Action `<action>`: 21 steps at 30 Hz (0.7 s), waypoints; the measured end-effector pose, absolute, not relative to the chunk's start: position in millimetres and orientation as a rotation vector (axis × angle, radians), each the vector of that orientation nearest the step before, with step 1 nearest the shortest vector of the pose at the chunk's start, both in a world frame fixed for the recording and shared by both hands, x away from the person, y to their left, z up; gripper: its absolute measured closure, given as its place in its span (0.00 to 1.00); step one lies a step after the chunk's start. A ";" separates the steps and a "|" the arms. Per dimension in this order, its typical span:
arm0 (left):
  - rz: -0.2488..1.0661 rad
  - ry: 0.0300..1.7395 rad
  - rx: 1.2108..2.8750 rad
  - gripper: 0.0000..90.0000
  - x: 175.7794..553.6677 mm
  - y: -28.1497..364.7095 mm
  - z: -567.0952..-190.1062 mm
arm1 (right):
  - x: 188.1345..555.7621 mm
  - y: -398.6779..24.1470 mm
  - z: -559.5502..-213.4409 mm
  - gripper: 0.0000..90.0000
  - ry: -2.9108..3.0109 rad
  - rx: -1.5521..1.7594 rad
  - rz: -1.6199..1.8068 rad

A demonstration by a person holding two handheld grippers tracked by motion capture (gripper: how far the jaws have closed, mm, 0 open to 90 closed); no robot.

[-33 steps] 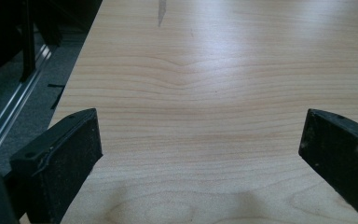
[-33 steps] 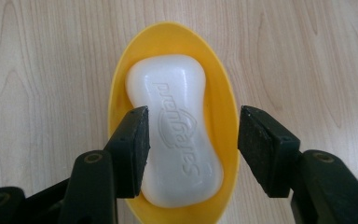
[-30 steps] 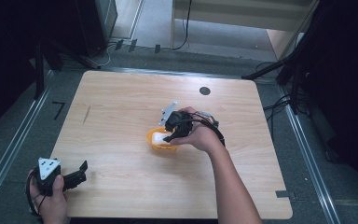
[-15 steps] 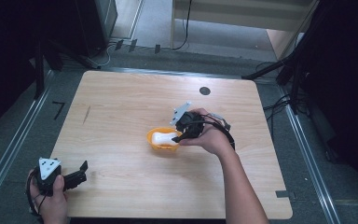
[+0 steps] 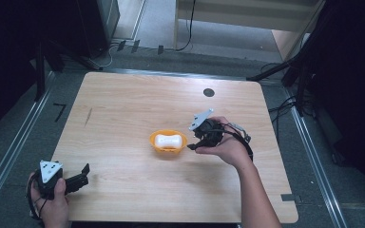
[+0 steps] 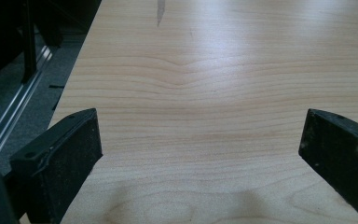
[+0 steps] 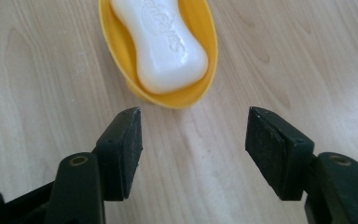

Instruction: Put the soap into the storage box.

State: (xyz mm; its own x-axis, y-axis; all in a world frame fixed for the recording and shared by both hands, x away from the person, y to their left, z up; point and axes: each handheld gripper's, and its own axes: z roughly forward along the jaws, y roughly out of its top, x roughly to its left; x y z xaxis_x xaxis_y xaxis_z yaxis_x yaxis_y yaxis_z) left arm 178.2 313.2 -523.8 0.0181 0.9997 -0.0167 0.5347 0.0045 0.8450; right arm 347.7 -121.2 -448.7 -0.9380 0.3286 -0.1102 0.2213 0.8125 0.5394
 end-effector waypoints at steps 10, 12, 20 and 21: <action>0.863 1.598 1.612 0.00 178.2 313.2 -523.8 | 332.7 -145.8 -460.3 0.34 2.776 0.574 0.812; 0.865 1.598 1.615 0.00 178.2 313.0 -523.7 | 330.3 -150.8 -462.6 0.33 2.765 0.599 0.817; 0.866 1.597 1.614 0.00 178.2 312.8 -523.7 | 317.2 -169.1 -472.3 0.22 2.697 0.755 0.784; 0.866 1.597 1.614 0.00 178.3 312.7 -523.7 | 315.5 -171.3 -473.5 0.22 2.689 0.781 0.782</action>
State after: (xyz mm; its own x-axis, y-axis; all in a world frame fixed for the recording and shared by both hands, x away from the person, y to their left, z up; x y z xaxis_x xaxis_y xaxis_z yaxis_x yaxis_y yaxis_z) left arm 178.3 312.7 -523.7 0.0178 0.9998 -0.0131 0.5345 0.0015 0.8452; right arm 315.5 -171.3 -473.5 -0.8302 0.5527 -0.0724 0.4278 0.7150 0.5529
